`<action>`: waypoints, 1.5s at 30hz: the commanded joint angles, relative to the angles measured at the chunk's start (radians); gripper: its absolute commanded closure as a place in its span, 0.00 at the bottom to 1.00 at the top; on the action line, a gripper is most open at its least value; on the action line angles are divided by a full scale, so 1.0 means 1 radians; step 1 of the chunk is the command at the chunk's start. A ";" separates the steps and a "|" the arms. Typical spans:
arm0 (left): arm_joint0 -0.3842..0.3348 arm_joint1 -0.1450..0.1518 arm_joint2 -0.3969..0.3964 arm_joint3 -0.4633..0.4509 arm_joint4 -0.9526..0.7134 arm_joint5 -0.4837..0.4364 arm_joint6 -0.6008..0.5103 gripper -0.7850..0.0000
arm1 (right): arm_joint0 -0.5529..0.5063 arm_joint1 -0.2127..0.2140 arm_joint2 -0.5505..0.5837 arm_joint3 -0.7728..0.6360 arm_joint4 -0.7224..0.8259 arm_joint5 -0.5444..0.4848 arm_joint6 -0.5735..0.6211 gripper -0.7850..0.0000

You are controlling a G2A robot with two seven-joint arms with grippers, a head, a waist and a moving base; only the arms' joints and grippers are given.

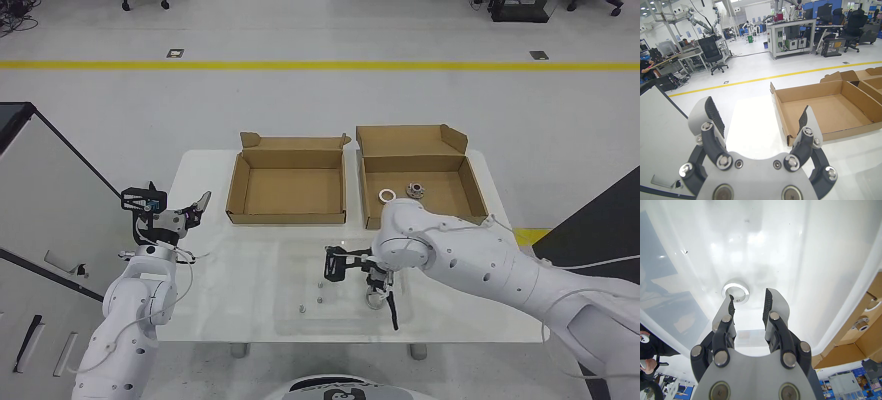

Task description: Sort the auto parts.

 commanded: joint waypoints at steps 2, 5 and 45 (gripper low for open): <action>0.000 0.000 0.000 0.000 0.000 0.000 0.000 0.00 | 0.000 -0.011 -0.008 0.020 -0.004 0.000 0.002 0.57; 0.000 0.000 0.000 0.000 0.000 0.000 0.000 0.00 | -0.002 -0.021 -0.017 0.045 -0.002 0.000 0.003 0.58; 0.000 0.000 0.000 0.000 0.000 0.000 0.000 0.00 | -0.004 -0.048 -0.054 0.101 -0.017 0.007 0.010 0.61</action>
